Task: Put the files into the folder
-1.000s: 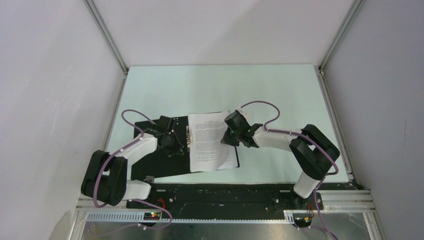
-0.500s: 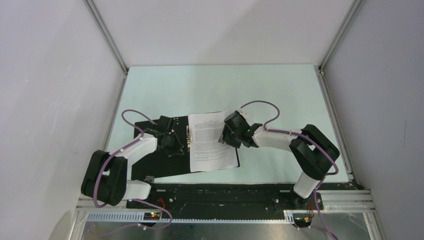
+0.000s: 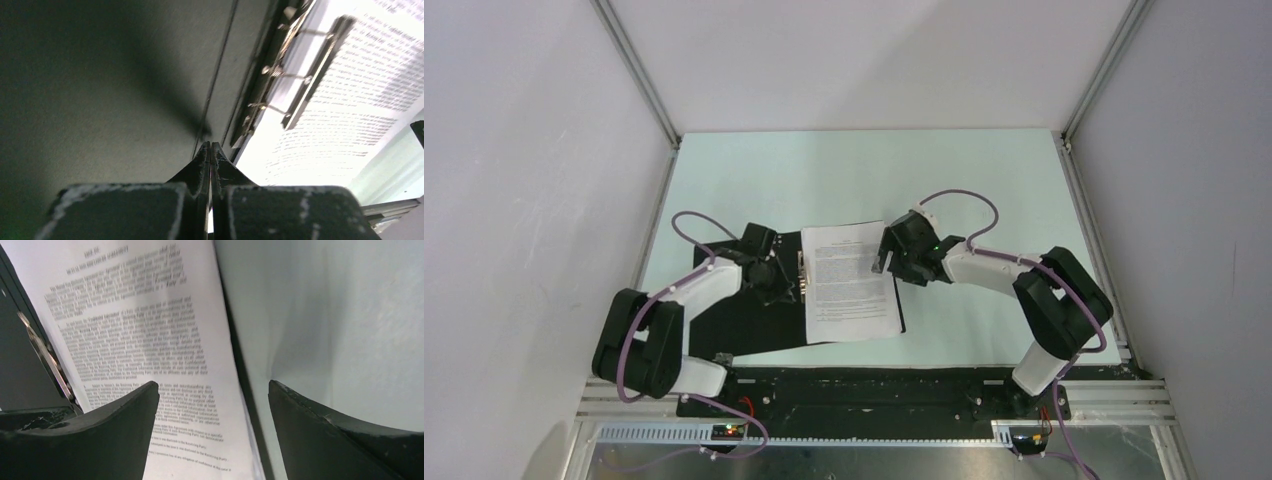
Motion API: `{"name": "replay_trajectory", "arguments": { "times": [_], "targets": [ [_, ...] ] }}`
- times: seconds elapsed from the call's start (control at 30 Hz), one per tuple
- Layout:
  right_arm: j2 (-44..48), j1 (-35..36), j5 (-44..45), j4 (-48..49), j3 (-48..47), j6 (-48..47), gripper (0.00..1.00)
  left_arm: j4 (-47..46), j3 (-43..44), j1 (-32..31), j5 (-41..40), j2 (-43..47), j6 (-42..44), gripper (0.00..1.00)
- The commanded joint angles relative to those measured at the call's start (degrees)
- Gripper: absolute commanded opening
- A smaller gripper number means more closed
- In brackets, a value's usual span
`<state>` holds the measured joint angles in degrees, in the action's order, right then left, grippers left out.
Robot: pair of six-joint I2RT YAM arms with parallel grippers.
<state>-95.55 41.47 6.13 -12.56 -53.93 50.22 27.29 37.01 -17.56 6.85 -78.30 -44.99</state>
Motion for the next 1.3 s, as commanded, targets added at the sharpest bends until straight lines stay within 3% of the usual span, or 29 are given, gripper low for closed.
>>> {"name": "replay_trajectory", "arguments": {
  "times": [0.0, 0.23, 0.5, 0.87, 1.27],
  "targets": [
    [-0.25, -4.81, -3.28, 3.98, -2.81, -5.25, 0.85, -1.01, 5.82, 1.41, -0.98, -2.46, 0.92, 0.0],
    [-1.74, -10.0, -5.4, 4.63, -4.48, -7.2, 0.84, -0.6, 15.14, 2.09, -3.55, -13.41, 0.76, 0.0],
    [-2.23, -11.37, -7.59, 3.83, -4.74, -7.8, 0.84, -0.57, 18.62, 0.94, -3.65, -20.49, 1.08, 0.0],
    [-1.75, -11.99, -6.14, 2.54, -4.69, -8.98, 0.83, -0.78, 16.5, -6.69, -3.77, -20.31, -0.87, 0.0],
    [0.27, -12.36, 0.66, -2.18, -4.17, -8.84, 0.83, -0.88, 16.69, -7.06, -2.95, -17.5, -2.28, 0.0]
  ]
}}
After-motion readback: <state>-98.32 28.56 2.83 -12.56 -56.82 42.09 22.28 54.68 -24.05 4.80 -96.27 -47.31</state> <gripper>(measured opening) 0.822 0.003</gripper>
